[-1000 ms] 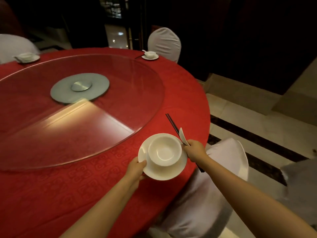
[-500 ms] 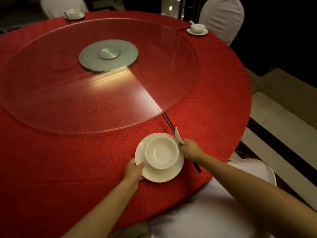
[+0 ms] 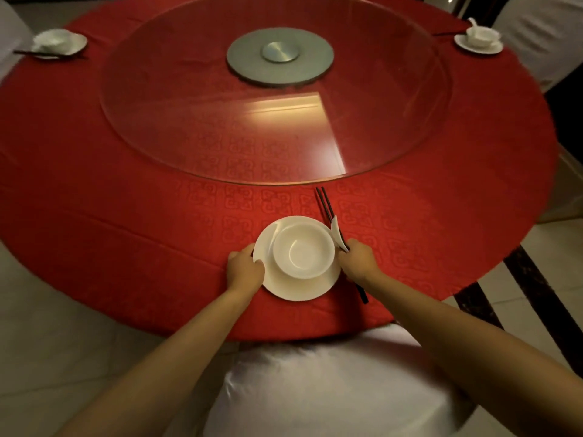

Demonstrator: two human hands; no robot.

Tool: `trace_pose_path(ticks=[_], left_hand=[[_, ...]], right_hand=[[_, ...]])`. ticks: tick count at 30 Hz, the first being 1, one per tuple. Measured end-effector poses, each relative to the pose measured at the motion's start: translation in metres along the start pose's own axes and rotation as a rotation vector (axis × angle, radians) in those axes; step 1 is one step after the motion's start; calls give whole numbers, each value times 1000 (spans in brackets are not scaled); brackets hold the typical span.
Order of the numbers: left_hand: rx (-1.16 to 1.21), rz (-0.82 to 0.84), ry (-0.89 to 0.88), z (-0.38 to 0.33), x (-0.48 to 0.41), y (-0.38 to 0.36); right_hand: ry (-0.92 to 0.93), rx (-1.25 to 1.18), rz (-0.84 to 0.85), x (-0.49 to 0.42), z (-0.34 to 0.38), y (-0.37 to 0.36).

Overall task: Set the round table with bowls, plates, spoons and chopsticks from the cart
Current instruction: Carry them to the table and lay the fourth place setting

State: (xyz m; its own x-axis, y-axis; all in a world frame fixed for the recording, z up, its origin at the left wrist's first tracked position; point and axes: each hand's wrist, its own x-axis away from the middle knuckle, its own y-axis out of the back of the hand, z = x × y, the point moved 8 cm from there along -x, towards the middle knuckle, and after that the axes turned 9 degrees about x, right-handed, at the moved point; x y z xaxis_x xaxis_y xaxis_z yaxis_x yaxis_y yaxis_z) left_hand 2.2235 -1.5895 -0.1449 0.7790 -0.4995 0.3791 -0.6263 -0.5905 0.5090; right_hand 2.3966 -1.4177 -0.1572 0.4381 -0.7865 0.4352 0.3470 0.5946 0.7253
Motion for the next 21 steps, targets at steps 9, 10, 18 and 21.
trace_pose_path(ticks=[9, 10, 18, 21], left_hand=[[-140, -84, -74, -14, 5, 18], [-148, -88, -115, -21, 6, 15], [113, 37, -38, -21, 4, -13], [134, 13, -47, -21, 2, -9]], right_hand=[[45, -79, -144, 2, 6, 19], [37, -106, -149, 3, 6, 21], [-71, -291, -107, 11, -2, 14], [-86, -432, -50, 18, 3, 2]])
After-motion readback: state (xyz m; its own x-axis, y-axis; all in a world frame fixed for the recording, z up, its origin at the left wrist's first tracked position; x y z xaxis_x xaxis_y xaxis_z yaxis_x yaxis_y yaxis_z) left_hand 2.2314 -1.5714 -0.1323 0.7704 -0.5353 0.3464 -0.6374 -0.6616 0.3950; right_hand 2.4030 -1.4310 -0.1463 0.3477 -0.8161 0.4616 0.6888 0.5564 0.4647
